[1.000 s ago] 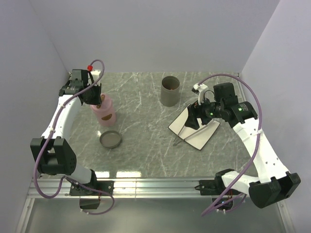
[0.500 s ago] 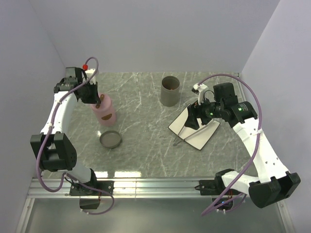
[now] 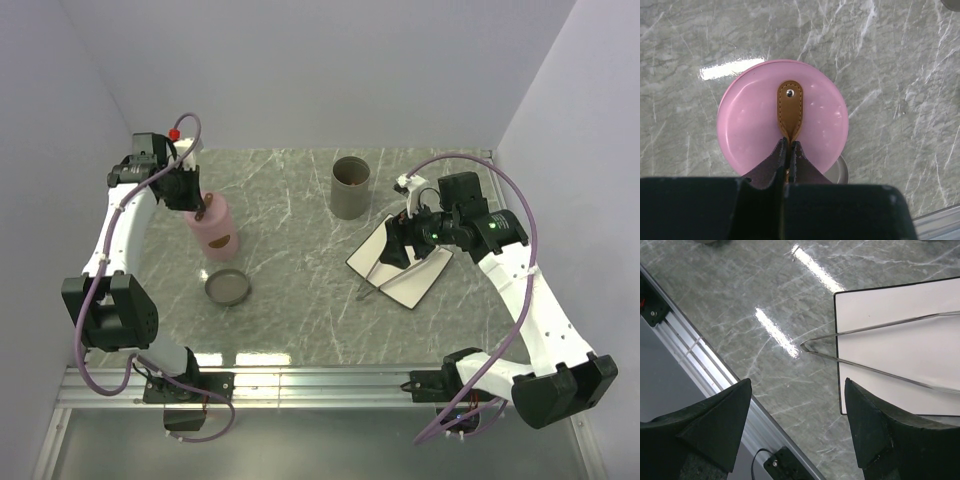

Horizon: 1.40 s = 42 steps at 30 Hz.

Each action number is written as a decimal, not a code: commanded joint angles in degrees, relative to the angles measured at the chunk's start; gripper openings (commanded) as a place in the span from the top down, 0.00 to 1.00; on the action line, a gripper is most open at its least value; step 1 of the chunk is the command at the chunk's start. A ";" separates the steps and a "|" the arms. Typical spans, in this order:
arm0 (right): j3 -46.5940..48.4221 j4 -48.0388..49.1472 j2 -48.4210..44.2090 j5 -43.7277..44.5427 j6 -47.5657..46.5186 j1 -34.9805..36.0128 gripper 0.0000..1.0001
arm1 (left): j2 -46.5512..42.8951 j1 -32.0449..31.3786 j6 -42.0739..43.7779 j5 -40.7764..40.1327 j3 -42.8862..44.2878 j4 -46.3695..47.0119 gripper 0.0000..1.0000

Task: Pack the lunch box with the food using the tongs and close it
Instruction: Close the box lid on the packing box, then move the packing box to the center of the board.

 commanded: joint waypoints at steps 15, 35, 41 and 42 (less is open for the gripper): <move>-0.77 0.25 -1.42 -0.90 -0.56 -0.32 0.18 | 2.02 0.25 1.93 -0.25 0.20 0.18 1.00; -1.82 0.33 -2.12 -0.73 -0.56 -0.23 0.18 | 4.75 1.13 2.10 2.48 -3.40 0.27 1.00; -1.65 0.25 -1.95 -0.90 -0.56 -0.23 0.18 | 3.87 1.13 2.10 2.56 -6.56 1.24 1.00; -1.65 0.25 -1.95 -0.82 -0.65 -0.23 0.18 | 3.95 1.13 2.10 2.83 -7.09 1.24 1.00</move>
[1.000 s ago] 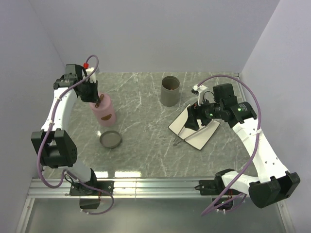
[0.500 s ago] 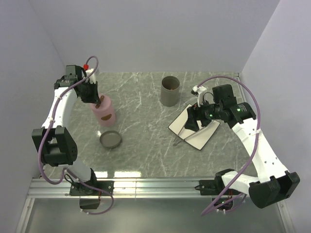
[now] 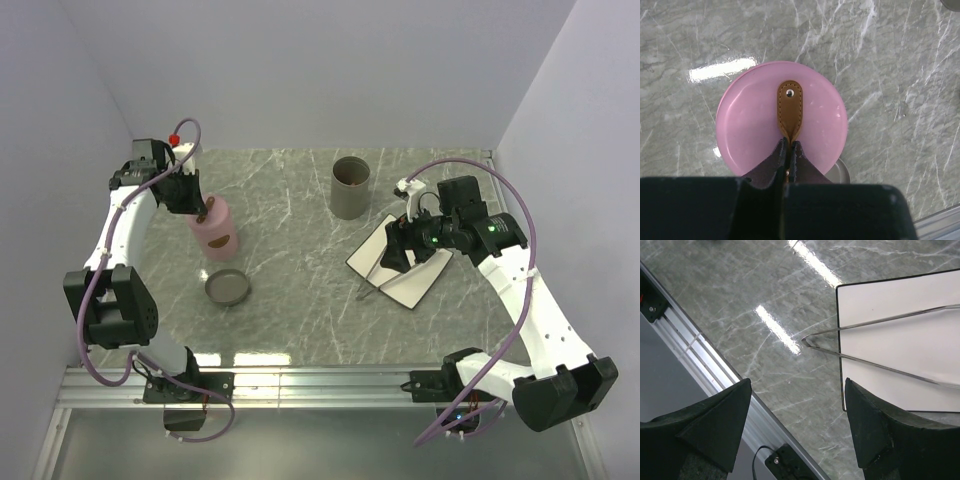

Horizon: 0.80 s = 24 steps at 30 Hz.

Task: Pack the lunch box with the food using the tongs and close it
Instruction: Move the packing box to the center of the board.

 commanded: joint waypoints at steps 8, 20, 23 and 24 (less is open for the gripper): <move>0.23 0.49 -1.31 -0.82 -0.45 -0.21 0.18 | 2.87 -0.44 1.36 2.23 -3.75 -3.20 1.00; 0.06 0.40 -1.49 -0.73 -0.45 -0.21 0.16 | 3.83 -1.41 0.83 6.71 -2.96 -4.61 1.00; 0.14 0.40 -1.40 -0.73 -0.46 -0.29 0.17 | 3.83 -2.20 0.83 7.68 -2.96 -4.87 1.00; 0.23 0.31 -1.40 -0.73 -0.54 -0.21 0.16 | 3.57 -2.46 0.83 7.94 -2.96 -4.87 1.00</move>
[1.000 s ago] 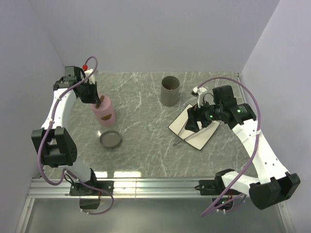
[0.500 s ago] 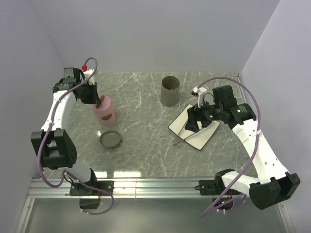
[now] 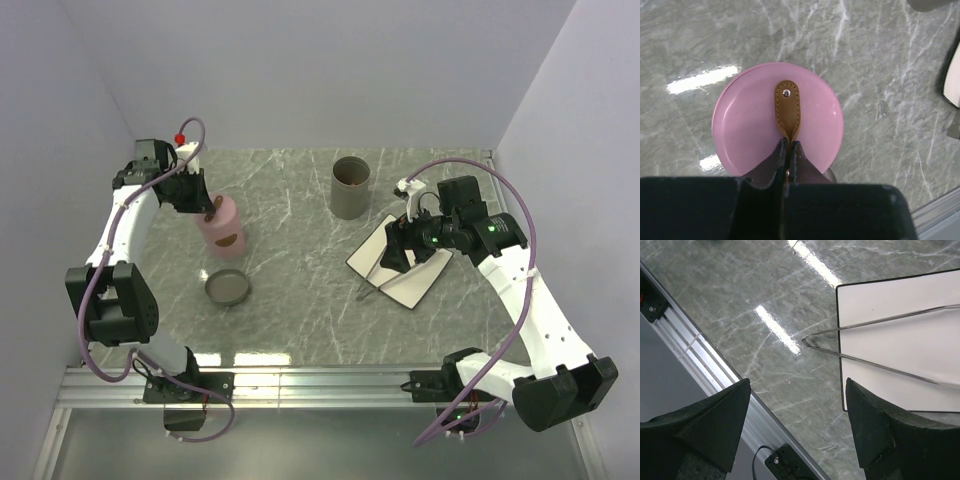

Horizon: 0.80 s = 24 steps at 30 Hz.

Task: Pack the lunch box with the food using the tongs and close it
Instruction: Move the packing box to the center of the board.

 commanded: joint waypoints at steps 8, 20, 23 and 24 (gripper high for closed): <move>0.67 0.14 -0.88 -0.99 -0.48 -0.29 0.17 | 3.09 -4.53 0.44 2.81 -2.10 -7.63 1.00; 0.23 2.94 -0.09 -2.83 1.19 -0.21 0.17 | 1.95 -12.53 -0.53 5.97 -3.95 -7.72 1.00; 0.58 6.36 0.88 -4.15 3.03 -0.21 0.18 | 2.64 -13.40 1.04 9.57 -3.60 -9.56 1.00; 0.23 9.68 1.06 -4.59 4.78 -0.21 0.18 | 2.74 -14.71 2.18 9.84 -3.51 -10.44 1.00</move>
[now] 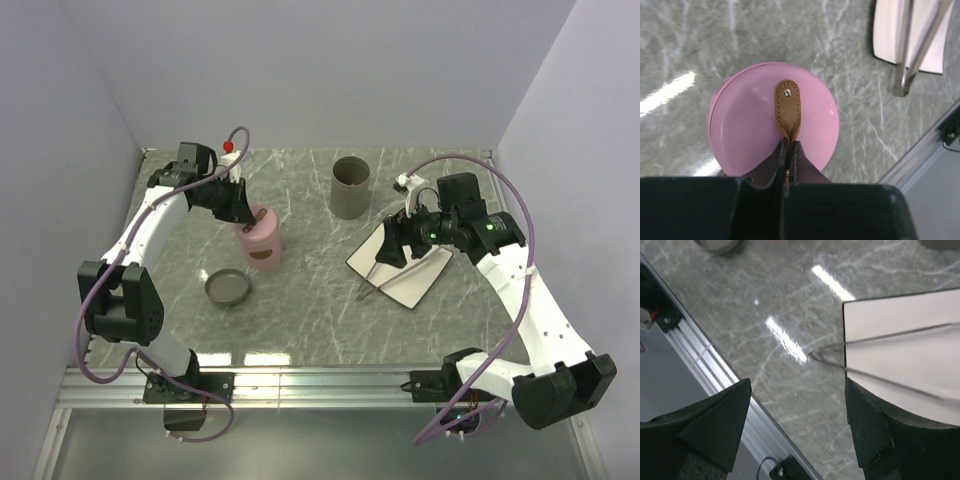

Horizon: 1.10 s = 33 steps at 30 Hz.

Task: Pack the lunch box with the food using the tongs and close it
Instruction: Move the packing box to the center of the board.

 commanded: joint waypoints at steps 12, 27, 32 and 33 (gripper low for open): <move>3.40 19.21 8.00 -4.98 11.42 -0.82 0.20 | 1.09 -12.61 5.86 3.66 -7.45 -11.75 1.00; 3.13 20.80 7.65 -8.58 18.89 -10.93 0.19 | -2.16 -27.37 4.11 7.10 -14.13 -5.51 1.00; 2.25 20.89 6.69 -8.94 18.98 -12.07 0.19 | -0.67 -32.29 3.05 5.78 -13.69 -3.40 1.00; 2.17 20.72 6.69 -8.94 18.89 -12.16 0.19 | -0.49 -32.91 2.96 5.43 -13.60 -3.14 1.00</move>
